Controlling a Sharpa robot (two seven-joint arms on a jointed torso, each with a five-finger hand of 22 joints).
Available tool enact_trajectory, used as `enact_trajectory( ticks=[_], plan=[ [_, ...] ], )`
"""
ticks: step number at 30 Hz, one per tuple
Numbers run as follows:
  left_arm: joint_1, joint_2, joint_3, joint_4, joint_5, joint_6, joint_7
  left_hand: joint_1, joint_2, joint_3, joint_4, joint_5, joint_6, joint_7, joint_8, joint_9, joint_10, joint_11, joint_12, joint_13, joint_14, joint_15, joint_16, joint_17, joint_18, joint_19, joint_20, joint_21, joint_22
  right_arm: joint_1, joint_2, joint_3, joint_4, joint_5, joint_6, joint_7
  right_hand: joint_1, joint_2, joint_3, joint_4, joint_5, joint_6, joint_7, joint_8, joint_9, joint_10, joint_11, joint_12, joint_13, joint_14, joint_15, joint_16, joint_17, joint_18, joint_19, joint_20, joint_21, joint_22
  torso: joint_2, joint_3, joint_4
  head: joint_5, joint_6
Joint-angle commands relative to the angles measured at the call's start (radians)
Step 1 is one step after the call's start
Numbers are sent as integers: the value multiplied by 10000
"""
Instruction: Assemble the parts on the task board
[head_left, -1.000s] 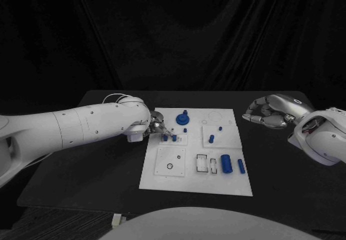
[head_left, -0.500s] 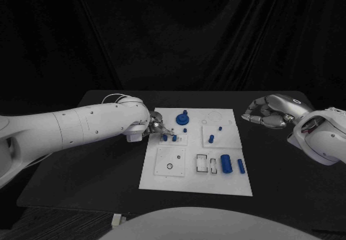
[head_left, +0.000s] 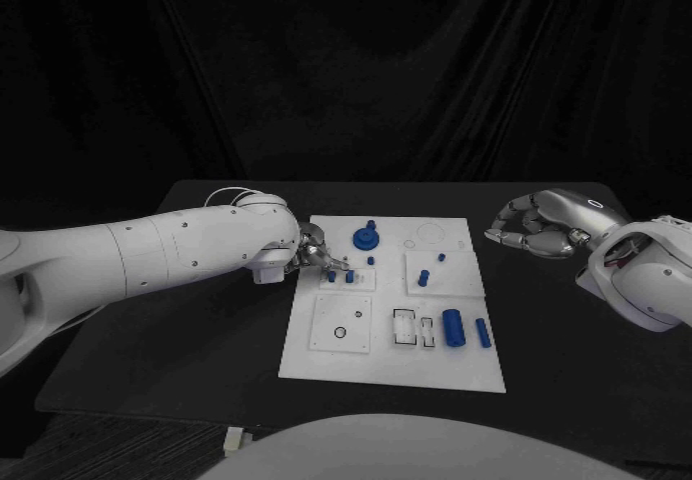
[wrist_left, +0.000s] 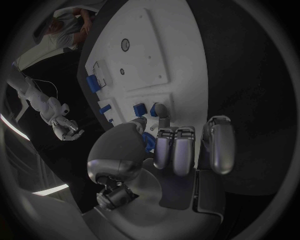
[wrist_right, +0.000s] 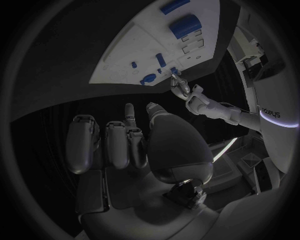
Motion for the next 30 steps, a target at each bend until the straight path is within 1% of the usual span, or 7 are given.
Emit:
enact_trajectory(
  ticks=[1,5,10,18,24,27,30],
  plan=[
    [-76,-9,-42,1,23,236,-44,-82,51,-144,23,75,-129,9,78,100,1042,-48,-6,2626,1057,-56,25,2632,57,-9,-27,-33,1957,-27,2,7,-2,-22,38,-111,116,10,-32,-6,39,60,21,-12,-15,1081,52,25,2635,494,42,-28,-16,106,168,66,-41,1864,0,2,2,2,2],
    [-76,-4,-42,-5,23,205,34,-143,120,-223,19,200,-192,14,100,150,1042,-43,-6,2626,1057,-53,25,2632,59,-18,-24,-48,1953,-29,3,7,-3,-22,35,-109,116,10,-33,-5,39,59,22,-13,-16,1081,51,25,2635,496,42,-22,-2,109,162,66,-57,1860,2,0,1,-3,2],
    [-76,1,-42,-14,23,200,134,10,226,-327,-26,696,-375,43,-11,125,1042,-21,-6,2626,1057,-32,25,2632,66,-45,-9,-84,1944,-31,-3,7,2,-22,27,-107,116,11,-34,-2,41,58,22,-15,-18,1081,51,25,2635,495,41,-24,-8,109,163,66,-56,1860,4,1,4,-17,2],
    [-76,-44,-41,17,23,-103,348,191,286,-354,-48,1087,-400,61,-162,5,1042,-2,-6,2626,1057,-15,25,2632,65,-46,7,-81,1946,-35,-20,7,13,-22,6,-100,116,12,-35,0,42,56,23,-17,-19,1081,52,25,2635,496,41,-23,-6,109,162,66,-59,1859,-1,-3,-4,-21,2],
    [-30,-365,-36,330,21,-1486,1230,745,67,-405,-153,1769,-502,65,-129,83,1042,-2,-6,2626,1057,-16,25,2632,40,27,9,40,1982,-34,-80,7,49,-22,-42,-100,115,12,-37,3,41,52,24,-20,-22,1081,52,25,2635,496,41,-22,-4,111,159,66,-67,1857,-3,-2,-4,-75,2],
    [130,-552,-34,527,-296,-2303,1914,1091,-116,-525,-165,2078,-784,98,-49,241,1042,15,-6,2626,1057,-13,25,2632,14,99,4,159,2017,-34,-101,7,59,-22,-65,-103,112,10,-40,7,40,45,26,-25,-25,1081,52,25,2635,495,40,-24,-8,111,159,65,-68,1857,-2,-1,-4,-71,2],
    [343,-674,-33,651,-706,-3120,2808,1487,-208,-613,-185,2070,-1272,203,-79,346,1042,103,-6,2626,1057,44,25,2632,27,46,56,83,1990,-33,-112,7,61,-22,-84,-98,110,8,-45,12,39,33,28,-35,-31,1081,52,25,2635,497,40,-20,0,111,159,65,-67,1857,1,-2,0,-70,2]
  ],
)
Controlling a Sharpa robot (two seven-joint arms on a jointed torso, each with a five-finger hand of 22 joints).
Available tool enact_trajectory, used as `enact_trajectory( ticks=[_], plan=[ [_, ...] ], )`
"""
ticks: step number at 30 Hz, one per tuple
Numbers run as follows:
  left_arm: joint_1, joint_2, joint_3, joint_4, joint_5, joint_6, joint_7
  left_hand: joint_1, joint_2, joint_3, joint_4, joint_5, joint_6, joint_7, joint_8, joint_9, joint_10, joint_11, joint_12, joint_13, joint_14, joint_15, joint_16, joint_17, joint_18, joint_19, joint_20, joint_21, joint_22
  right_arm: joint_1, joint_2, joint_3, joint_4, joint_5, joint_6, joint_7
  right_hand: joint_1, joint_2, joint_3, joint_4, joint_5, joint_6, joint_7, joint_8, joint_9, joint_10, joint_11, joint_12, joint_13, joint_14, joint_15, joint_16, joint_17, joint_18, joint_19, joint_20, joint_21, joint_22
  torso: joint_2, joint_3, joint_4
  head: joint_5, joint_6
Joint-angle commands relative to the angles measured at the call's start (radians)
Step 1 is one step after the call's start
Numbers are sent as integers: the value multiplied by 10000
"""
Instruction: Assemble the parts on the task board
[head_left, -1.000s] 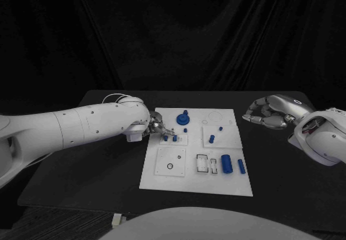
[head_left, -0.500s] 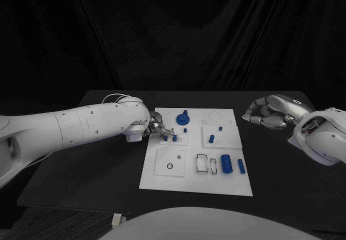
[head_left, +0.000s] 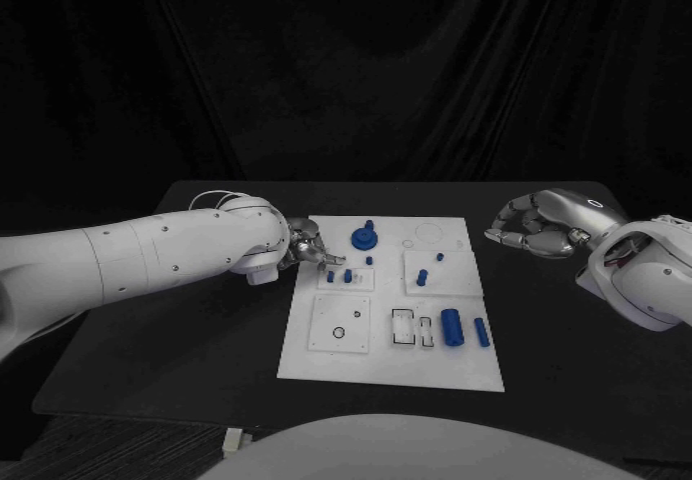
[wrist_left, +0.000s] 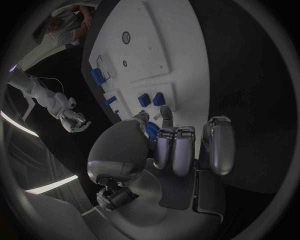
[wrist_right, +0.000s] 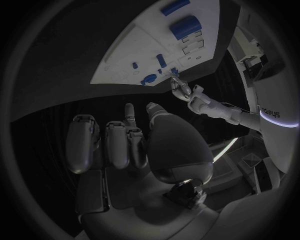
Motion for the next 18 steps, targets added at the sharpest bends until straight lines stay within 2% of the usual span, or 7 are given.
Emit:
enact_trajectory(
  ticks=[1,6,8,9,10,11,18],
  plan=[
    [263,-67,37,144,-674,-1949,2001,326,-37,-73,-19,25,-302,65,1,70,1043,116,-6,2626,1057,52,25,2633,29,36,66,-60,1984,-25,-18,7,22,-22,-85,-98,110,8,-45,12,40,33,28,-35,-14,1081,52,25,2635,497,40,-20,-2,112,159,65,-30,1861,-1,-1,0,5,2],
    [493,-76,38,138,-1435,-2763,3860,2563,-205,421,-603,87,-2288,887,-1521,-1336,-1369,862,-1796,1305,-211,653,-747,1585,305,-1513,538,-1753,1479,-24,26,7,-2,-22,-87,-90,109,8,-47,15,40,23,31,-42,-19,1081,50,25,2635,496,40,-24,-10,112,158,65,-33,1860,-14,-2,-9,-10,2],
    [528,4,37,66,-1975,-2917,4402,3524,-270,1062,-943,-381,-2403,1108,-2177,-2473,-4501,1088,-4181,-228,-2940,876,-2526,-362,416,-2296,671,-2469,1258,-24,44,7,-7,-22,-81,-81,109,8,-47,16,40,23,31,-43,-19,1081,50,25,2635,496,40,-24,-10,112,158,65,-33,1860,-19,1,-12,-18,2],
    [539,59,37,18,-2295,-2960,4614,4113,-395,1726,-1106,-655,-2423,1147,-2526,-3147,-7667,1160,-7390,-2288,-5213,1046,-4267,-2097,552,-3029,725,-3199,1040,-24,51,7,-9,-22,-81,-76,109,9,-47,17,41,19,31,-45,-21,1081,50,25,2635,496,40,-24,-10,112,159,65,-29,1861,-18,3,-10,-30,2],
    [544,138,36,-55,-2728,-3000,4849,4201,-827,2240,-973,-825,-2366,954,-2971,-4083,-8361,1623,-9361,-3791,-5924,1347,-5234,-3145,470,-3190,960,-3226,1042,-25,61,7,-12,-22,-80,-69,109,9,-47,17,41,19,31,-45,-21,1081,50,25,2635,496,40,-24,-10,112,159,65,-29,1861,-22,6,-17,-29,2],
    [540,205,36,-120,-3089,-3031,5012,4277,-981,2389,-1011,-982,-2376,829,-3171,-4465,-8726,1668,-9986,-4321,-6074,1577,-5568,-3478,514,-3291,979,-3306,1014,-25,69,7,-16,-22,-77,-64,109,9,-48,19,41,12,32,-51,-25,1081,49,25,2635,496,39,-24,-9,112,159,65,-30,1861,-19,9,-17,-31,2],
    [315,768,35,-676,-5610,-3076,5630,4409,-1376,2514,-1683,-1141,-1641,-228,-3648,-7559,-8989,1061,-11994,-7672,-3497,791,-5349,-4517,365,-1321,765,-1442,1534,-26,122,7,-42,-22,-57,-28,110,11,-48,19,42,6,32,-56,-28,1081,49,25,2635,496,40,-24,-9,109,163,64,-20,1864,-18,18,-12,-37,2]
  ],
)
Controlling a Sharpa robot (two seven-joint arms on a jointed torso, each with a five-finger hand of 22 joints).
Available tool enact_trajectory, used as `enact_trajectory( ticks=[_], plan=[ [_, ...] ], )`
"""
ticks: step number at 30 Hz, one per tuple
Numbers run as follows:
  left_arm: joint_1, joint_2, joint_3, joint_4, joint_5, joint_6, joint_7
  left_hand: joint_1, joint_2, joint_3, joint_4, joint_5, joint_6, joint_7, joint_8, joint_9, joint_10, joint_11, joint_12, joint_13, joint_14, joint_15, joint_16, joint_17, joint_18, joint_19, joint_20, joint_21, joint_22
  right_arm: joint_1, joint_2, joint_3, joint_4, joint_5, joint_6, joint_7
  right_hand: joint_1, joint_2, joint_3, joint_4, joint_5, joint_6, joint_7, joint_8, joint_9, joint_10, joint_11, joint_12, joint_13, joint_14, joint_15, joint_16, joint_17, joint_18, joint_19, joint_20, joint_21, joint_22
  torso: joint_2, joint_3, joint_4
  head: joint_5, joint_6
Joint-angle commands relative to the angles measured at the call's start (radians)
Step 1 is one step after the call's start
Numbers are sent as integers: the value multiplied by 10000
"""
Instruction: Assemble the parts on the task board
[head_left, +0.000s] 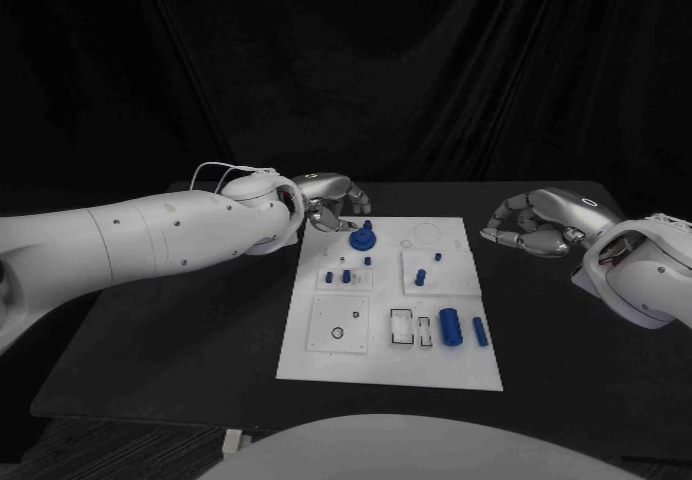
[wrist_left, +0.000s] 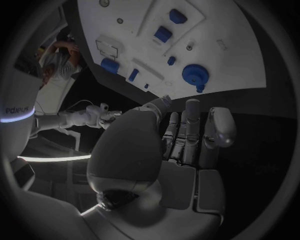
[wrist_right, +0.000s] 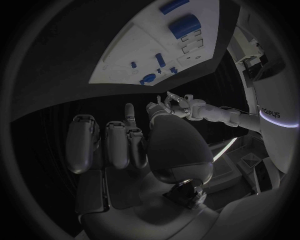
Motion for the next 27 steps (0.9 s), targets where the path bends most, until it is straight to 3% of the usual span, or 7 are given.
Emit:
enact_trajectory(
  ticks=[1,3,6,10,27],
  plan=[
    [-194,286,-1,-318,-2596,-397,1208,5,-62,-146,-287,37,466,-307,-30,-793,-25,-312,-268,-918,785,-311,674,291,-125,413,-186,276,1554,-26,28,7,-27,-22,-45,-34,111,11,-49,21,42,3,32,-59,-9,1081,50,25,2635,496,39,-25,-12,112,158,64,-33,1861,4,11,-6,38,2],
    [-273,409,-1,-459,-2834,-339,1255,13,-114,-201,-355,31,498,-406,-23,-920,-20,-317,-291,-1061,805,-292,723,251,-116,397,-209,208,1535,-26,41,7,-34,-22,-39,-28,111,11,-49,21,42,3,32,-59,-9,1081,50,25,2635,496,39,-25,-12,112,158,64,-33,1861,24,2,-2,35,2],
    [-412,599,0,-689,-3103,-308,1320,-29,-110,-265,-425,89,701,-312,21,-1128,113,-278,-249,-1295,841,-261,866,227,-128,461,-231,221,1550,-27,53,7,-37,-22,-33,-16,111,12,-50,22,43,-4,33,-66,-13,1081,50,25,2635,496,38,-26,-15,112,157,64,-36,1861,49,-18,17,-6,2],
    [-546,799,0,-922,-3279,-285,1330,-68,-74,-286,-494,180,1061,-148,86,-1365,416,-325,-81,-1522,814,-285,997,136,-136,513,-257,213,1566,-29,53,7,-37,-22,-25,-5,111,12,-52,24,43,-14,34,-74,-19,1081,49,25,2635,495,38,-29,-21,111,158,64,-33,1862,39,-16,6,1,2],
    [-847,1314,1,-1366,-3384,-215,1355,-177,-61,-122,-565,196,1774,85,180,-1860,1549,-394,686,-1597,775,-297,1328,-99,-160,643,-273,262,1612,-34,44,7,-21,-22,-22,30,110,14,-54,27,43,-19,36,-81,-24,1081,49,25,2635,496,38,-25,-13,113,156,63,-41,1859,31,-10,13,2,2]
  ],
)
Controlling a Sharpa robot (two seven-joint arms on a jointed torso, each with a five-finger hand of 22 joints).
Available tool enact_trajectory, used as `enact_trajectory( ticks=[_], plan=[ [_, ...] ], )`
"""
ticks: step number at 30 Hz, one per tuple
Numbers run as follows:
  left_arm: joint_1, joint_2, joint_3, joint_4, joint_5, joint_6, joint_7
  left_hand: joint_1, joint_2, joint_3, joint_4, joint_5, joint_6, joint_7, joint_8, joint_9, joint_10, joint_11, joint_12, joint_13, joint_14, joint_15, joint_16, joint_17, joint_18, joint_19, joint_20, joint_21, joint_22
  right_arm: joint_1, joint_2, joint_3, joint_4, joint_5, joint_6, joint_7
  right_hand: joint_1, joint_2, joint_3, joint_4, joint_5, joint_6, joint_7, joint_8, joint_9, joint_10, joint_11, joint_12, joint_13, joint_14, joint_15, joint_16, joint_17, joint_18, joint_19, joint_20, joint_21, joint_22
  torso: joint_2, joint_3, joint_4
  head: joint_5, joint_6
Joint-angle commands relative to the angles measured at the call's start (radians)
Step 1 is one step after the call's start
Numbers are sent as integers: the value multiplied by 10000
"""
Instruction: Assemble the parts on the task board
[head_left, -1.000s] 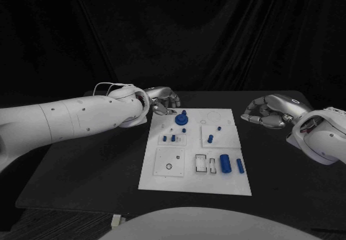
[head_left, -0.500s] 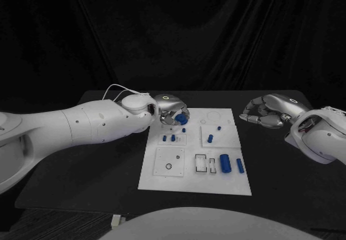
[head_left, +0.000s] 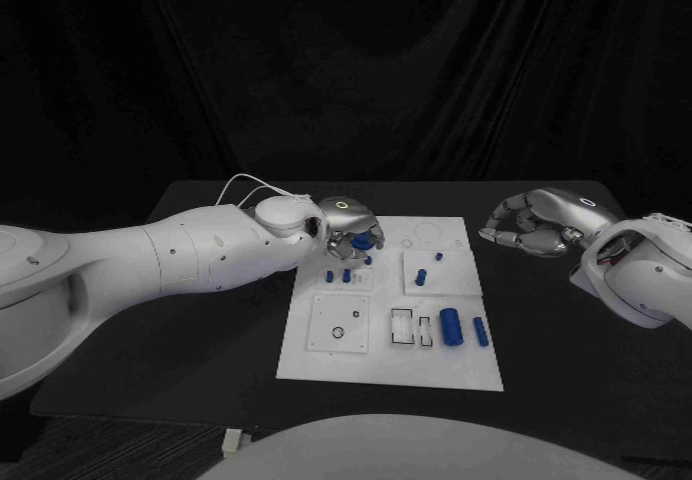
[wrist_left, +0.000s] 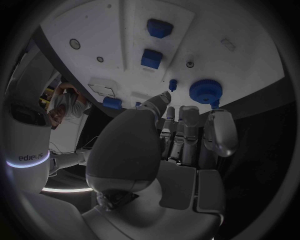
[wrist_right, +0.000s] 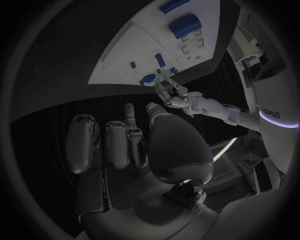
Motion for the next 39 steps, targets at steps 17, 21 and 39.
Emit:
enact_trajectory(
  ticks=[17,21,39],
  plan=[
    [-251,310,10,-406,-138,206,66,-95,-6,102,-76,62,325,73,49,-188,545,-48,520,234,5,-44,199,-76,-180,161,-33,109,1647,-45,-56,7,32,-22,-27,23,109,16,-56,29,43,-19,35,-34,-18,1081,49,25,2635,495,38,-30,-11,115,152,63,-51,1850,-10,9,-13,-12,2],
    [-274,353,10,-486,-138,193,75,-64,6,121,-105,109,353,78,52,-205,543,-57,565,276,-4,-51,201,-109,-178,161,-37,103,1646,-50,-59,7,35,-22,-22,27,108,17,-57,31,42,-19,35,-37,-21,1081,49,25,2635,496,38,-27,-5,113,155,63,-44,1853,-10,12,-7,-23,2],
    [-431,676,12,-1053,-138,142,178,-49,131,289,-218,366,1144,226,363,-214,1193,-224,571,171,181,-171,376,-215,-228,355,-104,336,1716,-62,-75,7,58,-22,-27,38,107,19,-59,32,42,-15,34,-38,-23,1081,50,25,2635,495,38,-32,-15,114,153,63,-50,1851,-13,11,-7,-52,2]
  ],
)
